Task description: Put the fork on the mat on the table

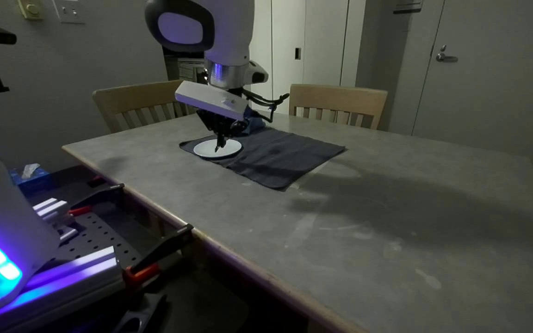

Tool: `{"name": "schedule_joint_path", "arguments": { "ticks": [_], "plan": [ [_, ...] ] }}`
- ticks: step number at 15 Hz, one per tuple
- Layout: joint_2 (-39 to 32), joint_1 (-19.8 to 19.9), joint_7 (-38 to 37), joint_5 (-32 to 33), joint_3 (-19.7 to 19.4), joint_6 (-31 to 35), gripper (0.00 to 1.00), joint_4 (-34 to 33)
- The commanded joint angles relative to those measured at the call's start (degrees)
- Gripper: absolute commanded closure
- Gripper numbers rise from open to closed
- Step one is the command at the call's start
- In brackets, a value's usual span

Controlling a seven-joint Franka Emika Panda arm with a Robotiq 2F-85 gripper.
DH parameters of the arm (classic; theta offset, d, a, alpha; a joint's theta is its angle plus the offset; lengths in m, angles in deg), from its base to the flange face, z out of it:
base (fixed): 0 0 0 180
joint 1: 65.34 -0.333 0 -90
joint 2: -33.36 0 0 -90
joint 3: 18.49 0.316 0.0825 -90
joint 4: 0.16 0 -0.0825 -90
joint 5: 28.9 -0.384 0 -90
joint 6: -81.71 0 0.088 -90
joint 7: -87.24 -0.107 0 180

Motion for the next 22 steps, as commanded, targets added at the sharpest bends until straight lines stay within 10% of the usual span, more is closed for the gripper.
{"name": "schedule_joint_path", "arguments": {
  "ticks": [1,7,8,13,22],
  "plan": [
    [2.2,5.1,9.5,-8.0,1.0,-5.1,0.99,0.9],
    [0.2,10.4,19.4,-9.8,-1.6,-15.7,0.99,-0.2],
    [0.9,1.1,21.9,-12.1,-11.7,-18.6,0.99,-0.9],
    [-1.2,-11.2,26.9,-19.0,-27.1,-22.7,0.99,-3.6],
    [-8.2,-25.2,24.7,-28.7,-36.3,-19.4,0.99,-11.3]
  ]
}}
